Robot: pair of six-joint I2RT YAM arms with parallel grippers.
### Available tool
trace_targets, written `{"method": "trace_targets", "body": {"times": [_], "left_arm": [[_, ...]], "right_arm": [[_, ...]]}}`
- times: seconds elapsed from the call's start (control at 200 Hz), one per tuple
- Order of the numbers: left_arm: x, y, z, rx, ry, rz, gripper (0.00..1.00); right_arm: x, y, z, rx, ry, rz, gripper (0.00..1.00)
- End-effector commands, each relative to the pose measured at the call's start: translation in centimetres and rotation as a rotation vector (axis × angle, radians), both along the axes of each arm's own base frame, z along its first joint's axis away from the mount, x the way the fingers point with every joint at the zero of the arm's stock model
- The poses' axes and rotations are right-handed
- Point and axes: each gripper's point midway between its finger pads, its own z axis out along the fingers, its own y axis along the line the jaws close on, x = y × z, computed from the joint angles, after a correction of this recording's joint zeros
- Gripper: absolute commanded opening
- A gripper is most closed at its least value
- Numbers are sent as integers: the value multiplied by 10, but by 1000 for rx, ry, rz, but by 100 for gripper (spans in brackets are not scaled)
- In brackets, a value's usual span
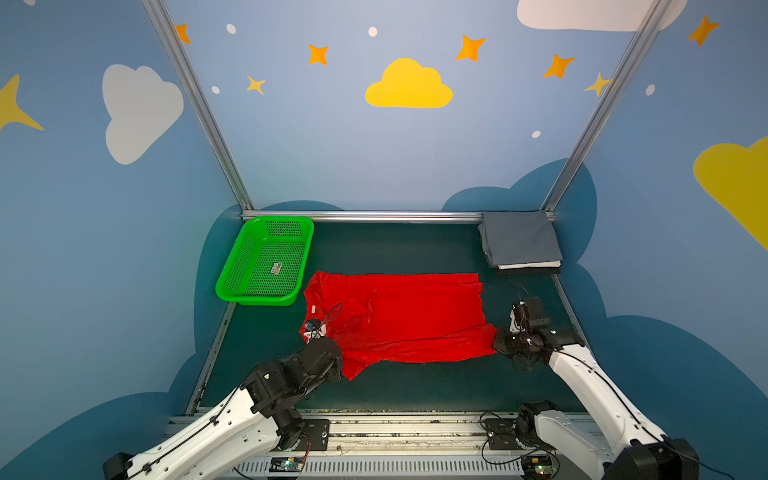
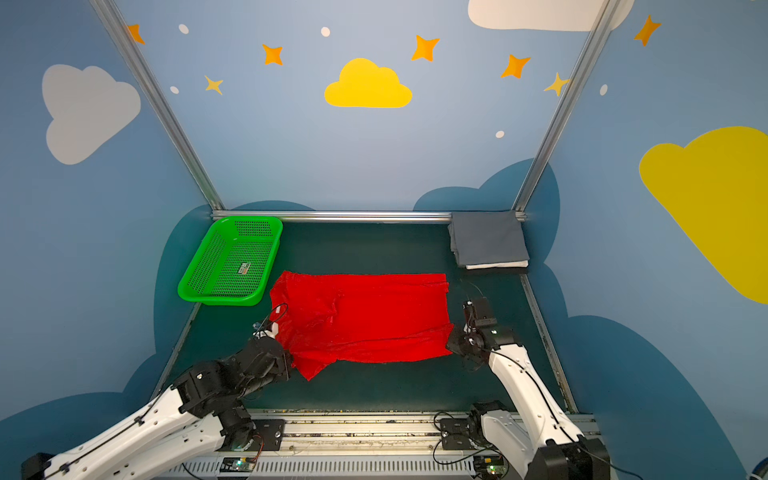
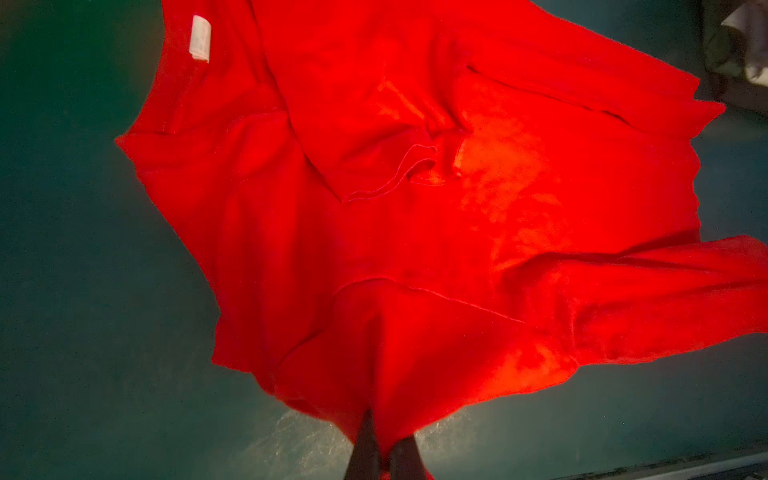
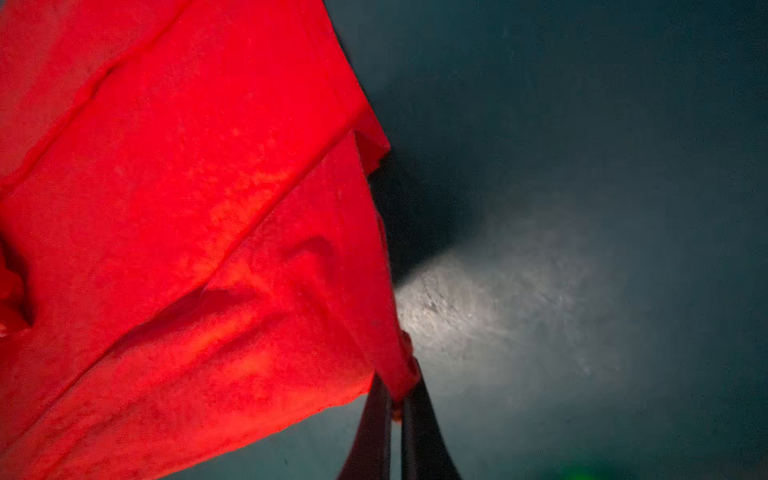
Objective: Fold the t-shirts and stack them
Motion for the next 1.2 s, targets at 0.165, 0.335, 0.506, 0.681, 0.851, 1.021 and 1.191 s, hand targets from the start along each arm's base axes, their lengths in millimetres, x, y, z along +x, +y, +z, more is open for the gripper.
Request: {"method": "trace_targets", "body": {"times": [0.165, 0.335, 0.506, 0.681, 0.851, 1.021, 1.191], "left_arm": [[-13, 1, -20, -21, 97, 32, 4], [-11, -4, -37, -30, 156, 82, 4], [-2, -3, -44, 7, 185, 118, 4], [12, -3, -48, -25, 224, 144, 4], [24, 3, -51, -11, 261, 151, 5], [43, 3, -47, -1, 267, 145, 6], [62, 6, -38, 54, 282, 158, 6]], "right_arm": [[-15, 0, -7, 17, 11, -27, 0], [-11, 5, -14, 34, 45, -13, 0], [-4, 7, -15, 33, 41, -2, 0], [8, 10, -16, 38, 34, 2, 0], [21, 10, -17, 11, 63, 15, 0], [42, 13, -12, 15, 36, 12, 0], [60, 12, -12, -9, 49, 13, 0]]}}
